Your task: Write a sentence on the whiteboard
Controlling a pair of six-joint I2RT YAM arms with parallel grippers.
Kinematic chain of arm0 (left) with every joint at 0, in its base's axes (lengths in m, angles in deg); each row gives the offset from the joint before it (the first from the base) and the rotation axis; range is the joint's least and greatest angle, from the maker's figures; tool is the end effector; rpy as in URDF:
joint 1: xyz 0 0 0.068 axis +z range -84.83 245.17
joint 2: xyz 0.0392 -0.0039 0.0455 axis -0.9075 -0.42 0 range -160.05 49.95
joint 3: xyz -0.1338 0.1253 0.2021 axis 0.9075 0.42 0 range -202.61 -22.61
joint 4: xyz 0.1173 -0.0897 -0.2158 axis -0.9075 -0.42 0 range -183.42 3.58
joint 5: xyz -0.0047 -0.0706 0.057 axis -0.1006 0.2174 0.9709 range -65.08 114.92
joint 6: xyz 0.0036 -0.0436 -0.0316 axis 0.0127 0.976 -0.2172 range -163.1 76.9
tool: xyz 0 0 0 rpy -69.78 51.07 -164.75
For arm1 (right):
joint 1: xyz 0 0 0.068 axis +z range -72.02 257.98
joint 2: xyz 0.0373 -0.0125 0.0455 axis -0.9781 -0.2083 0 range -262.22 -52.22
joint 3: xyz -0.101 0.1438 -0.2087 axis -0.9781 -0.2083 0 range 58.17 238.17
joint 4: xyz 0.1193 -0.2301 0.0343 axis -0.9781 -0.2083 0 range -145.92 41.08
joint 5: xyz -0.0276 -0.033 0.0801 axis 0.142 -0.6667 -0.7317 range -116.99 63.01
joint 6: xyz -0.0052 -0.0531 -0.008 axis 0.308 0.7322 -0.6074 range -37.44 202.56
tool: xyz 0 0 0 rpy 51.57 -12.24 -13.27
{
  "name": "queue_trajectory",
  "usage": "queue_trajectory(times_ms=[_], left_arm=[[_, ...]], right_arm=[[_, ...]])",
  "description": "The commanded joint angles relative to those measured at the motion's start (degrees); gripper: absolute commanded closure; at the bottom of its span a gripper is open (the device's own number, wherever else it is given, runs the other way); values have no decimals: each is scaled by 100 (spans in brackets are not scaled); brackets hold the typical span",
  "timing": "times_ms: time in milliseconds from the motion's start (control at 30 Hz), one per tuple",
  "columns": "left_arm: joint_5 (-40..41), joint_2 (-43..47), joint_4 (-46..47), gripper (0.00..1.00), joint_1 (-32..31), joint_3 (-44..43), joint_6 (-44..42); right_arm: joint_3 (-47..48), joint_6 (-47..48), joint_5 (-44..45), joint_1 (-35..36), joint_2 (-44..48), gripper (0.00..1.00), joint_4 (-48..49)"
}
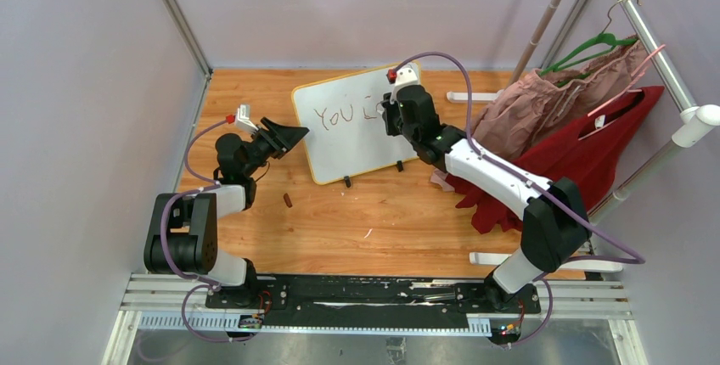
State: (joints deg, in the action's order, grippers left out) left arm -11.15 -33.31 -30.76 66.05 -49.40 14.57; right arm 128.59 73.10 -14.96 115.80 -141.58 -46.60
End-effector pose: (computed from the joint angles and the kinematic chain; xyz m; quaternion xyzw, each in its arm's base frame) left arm 0.2774 -0.0167 0.2031 -0.1415 0.6969 -0.5114 0.4824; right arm 0.2988 0.2225 0.3236 -0.1347 0.7885 0.1613 0.5781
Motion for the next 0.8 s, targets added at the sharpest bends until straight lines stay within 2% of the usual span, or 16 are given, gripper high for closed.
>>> queue_trajectory(times_ms=[0,767], left_arm=[[-104,75,226,43,-27,-64,-1],[-101,67,226,44,-27,-55,-2]], right_arm=[[-131,7,167,-10,71,100,-160],[86,28,419,-187,152,100,-206]])
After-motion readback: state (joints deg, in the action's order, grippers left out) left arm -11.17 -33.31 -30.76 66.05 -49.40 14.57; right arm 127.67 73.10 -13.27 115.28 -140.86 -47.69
